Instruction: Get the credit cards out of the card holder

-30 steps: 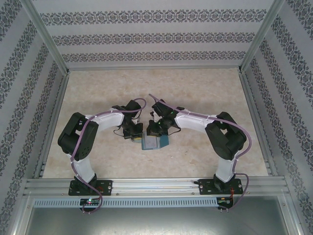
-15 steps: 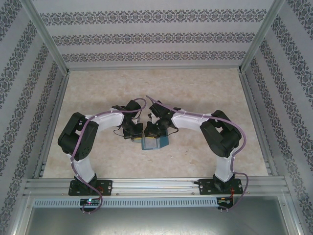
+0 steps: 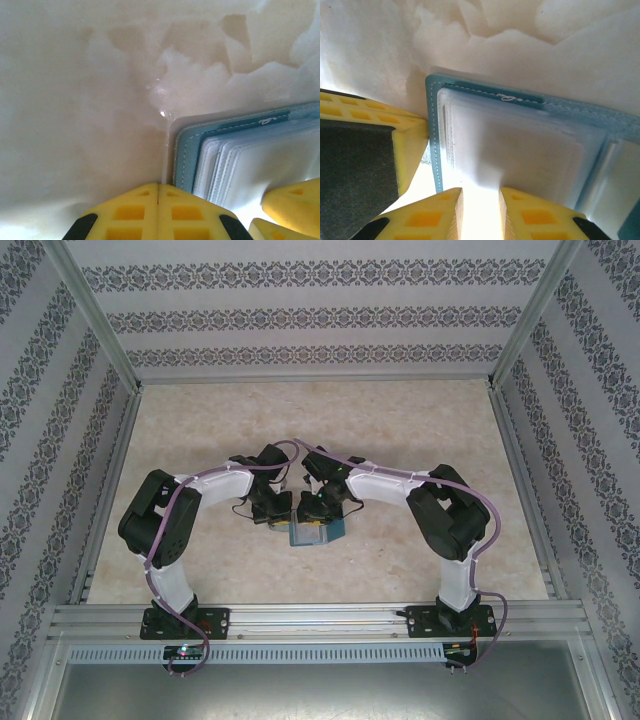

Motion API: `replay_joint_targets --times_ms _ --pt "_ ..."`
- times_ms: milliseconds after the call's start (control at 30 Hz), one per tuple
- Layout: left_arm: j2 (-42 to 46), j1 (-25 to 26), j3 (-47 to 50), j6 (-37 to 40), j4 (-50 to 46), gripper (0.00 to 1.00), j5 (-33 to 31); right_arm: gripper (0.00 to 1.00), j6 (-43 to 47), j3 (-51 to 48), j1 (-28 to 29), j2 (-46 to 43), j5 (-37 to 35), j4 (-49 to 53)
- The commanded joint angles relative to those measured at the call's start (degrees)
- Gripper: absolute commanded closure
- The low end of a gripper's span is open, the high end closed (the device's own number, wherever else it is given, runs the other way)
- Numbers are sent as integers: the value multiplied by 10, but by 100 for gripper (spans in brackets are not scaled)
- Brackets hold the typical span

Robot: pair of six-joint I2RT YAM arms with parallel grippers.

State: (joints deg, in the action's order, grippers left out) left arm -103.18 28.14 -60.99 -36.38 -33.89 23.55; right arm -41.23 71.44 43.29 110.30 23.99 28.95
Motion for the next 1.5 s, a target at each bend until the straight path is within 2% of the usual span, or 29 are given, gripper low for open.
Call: replay_joint_targets --times_ms 0,300,900,1233,1467 --pt "-14 6 6 10 -13 99 -2 71 18 20 6 8 -34 46" --pt "-18 6 2 12 -14 99 0 63 32 37 9 11 -70 89" --pt "-23 6 -4 18 -16 99 2 42 46 58 18 24 -93 121" --pt "-25 6 -1 18 -12 100 3 36 49 66 21 31 -107 134" --pt "-27 6 -1 18 -12 100 3 41 47 64 22 20 -118 137"
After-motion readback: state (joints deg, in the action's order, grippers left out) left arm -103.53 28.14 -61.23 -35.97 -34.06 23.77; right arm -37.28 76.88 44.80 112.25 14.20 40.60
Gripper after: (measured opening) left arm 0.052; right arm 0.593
